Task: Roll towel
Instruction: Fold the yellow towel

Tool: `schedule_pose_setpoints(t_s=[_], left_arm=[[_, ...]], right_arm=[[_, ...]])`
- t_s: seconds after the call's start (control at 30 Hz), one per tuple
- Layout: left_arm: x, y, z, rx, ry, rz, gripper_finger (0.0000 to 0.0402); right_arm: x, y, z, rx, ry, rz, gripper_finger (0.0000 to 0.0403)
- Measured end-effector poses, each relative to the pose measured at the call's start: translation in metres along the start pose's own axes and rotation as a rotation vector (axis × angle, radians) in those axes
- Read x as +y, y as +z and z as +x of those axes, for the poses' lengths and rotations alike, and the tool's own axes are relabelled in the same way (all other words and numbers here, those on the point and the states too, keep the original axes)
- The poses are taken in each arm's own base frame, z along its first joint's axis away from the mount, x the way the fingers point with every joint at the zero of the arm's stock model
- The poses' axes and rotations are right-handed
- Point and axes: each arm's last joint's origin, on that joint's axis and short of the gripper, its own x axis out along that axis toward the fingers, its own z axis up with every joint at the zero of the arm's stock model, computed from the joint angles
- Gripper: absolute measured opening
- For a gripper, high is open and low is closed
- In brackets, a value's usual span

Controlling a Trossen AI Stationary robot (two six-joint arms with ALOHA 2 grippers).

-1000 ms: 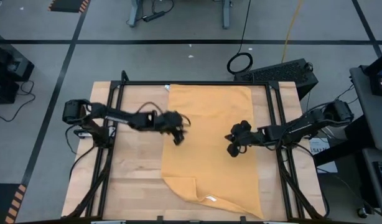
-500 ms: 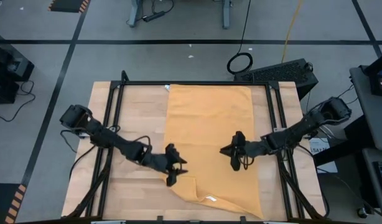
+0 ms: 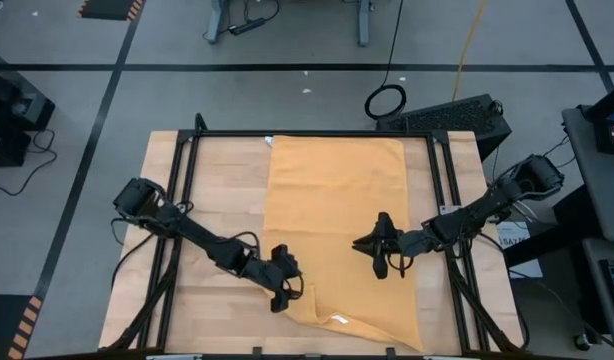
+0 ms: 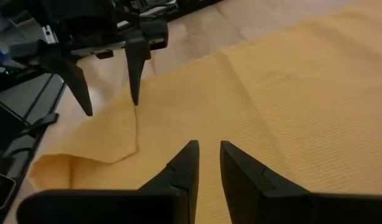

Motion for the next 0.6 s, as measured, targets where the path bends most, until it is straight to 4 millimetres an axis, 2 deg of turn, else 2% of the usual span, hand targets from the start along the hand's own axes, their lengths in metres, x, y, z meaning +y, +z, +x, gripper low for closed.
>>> schedule_pose_setpoints(t_s=[0.2,0.5,0.6], left_arm=[[0.001,-0.015,0.010,0.184,0.042,0.005,0.0245],[0.004,-0.020,0.009,0.271,0.022,-0.070,0.0186],[0.004,-0.020,0.009,0.285,0.011,-0.072,0.0155]], right_arm=[[0.000,0.000,0.000,0.003,-0.004,-0.033,0.0057],[-0.001,-0.001,0.000,0.006,-0.006,-0.064,0.0057],[-0.001,-0.001,0.000,0.006,-0.006,-0.066,0.0057]])
